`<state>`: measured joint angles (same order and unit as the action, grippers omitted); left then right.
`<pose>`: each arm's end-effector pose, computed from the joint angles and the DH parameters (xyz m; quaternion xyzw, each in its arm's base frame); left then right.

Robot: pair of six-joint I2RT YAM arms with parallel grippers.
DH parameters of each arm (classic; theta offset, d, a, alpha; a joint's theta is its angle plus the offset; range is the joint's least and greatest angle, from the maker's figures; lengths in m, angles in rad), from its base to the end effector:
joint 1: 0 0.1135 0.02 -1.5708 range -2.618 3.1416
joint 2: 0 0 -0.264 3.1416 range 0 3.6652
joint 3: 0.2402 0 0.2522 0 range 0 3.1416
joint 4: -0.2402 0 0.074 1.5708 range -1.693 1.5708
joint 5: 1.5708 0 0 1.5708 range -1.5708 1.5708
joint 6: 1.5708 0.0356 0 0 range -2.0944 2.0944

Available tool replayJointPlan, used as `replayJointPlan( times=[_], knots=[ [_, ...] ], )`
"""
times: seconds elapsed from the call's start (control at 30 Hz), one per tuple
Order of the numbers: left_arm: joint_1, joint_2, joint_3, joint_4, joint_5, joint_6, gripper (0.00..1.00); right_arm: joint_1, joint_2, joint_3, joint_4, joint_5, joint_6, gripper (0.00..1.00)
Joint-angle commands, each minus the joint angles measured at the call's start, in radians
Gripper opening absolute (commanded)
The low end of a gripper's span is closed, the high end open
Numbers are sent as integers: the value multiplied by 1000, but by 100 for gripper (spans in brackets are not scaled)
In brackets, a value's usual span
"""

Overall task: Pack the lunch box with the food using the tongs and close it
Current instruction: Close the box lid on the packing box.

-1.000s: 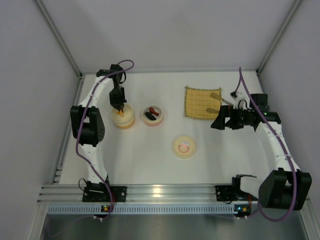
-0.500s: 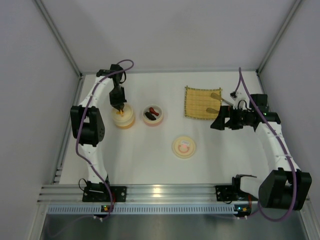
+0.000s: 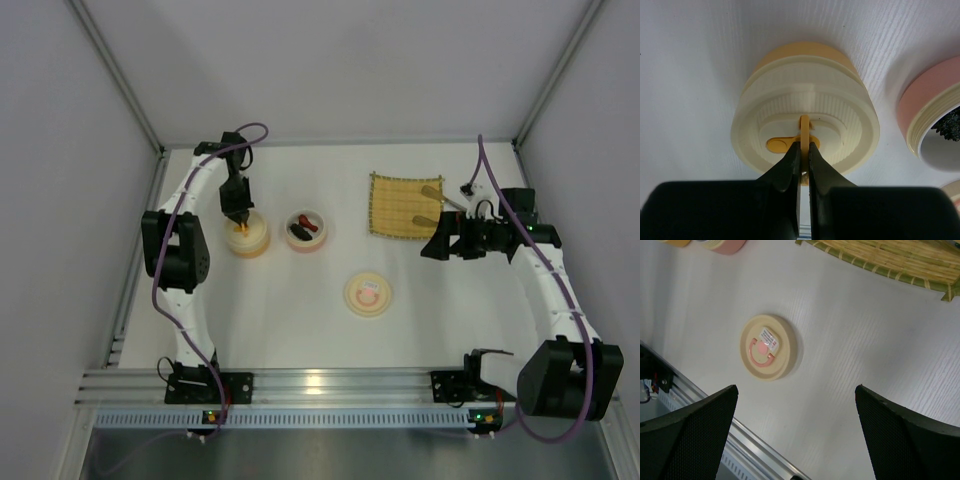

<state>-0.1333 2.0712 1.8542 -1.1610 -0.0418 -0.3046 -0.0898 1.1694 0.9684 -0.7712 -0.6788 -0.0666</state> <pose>0.4163 -0.0543 0.2434 -0.0871 0.9913 -0.0006 0.0984 0.2273 0.0020 0.2824 -0.0877 0.9021 0.2954 0.3020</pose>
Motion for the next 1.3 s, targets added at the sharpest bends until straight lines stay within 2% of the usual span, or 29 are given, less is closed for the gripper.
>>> replayJointPlan(
  times=[0.0,0.23,0.63,0.97,1.07,1.27],
  knots=[
    [1,13,5,14,2,-8,0,-14,-25,-7,55,-19,2,100],
    [1,26,5,15,22,27,0,-14,-25,-7,53,-21,-1,100],
    [1,23,2,4,95,206,0,-14,-22,-4,53,-31,-6,99],
    [0,-13,-41,-16,256,499,0,-14,-17,0,49,-44,-12,99],
    [-5,-34,-73,-8,257,570,0,-14,-16,-2,47,-45,-15,99],
    [-12,-56,-130,-8,263,709,8,-14,-14,0,46,-56,-19,99]
  ],
)
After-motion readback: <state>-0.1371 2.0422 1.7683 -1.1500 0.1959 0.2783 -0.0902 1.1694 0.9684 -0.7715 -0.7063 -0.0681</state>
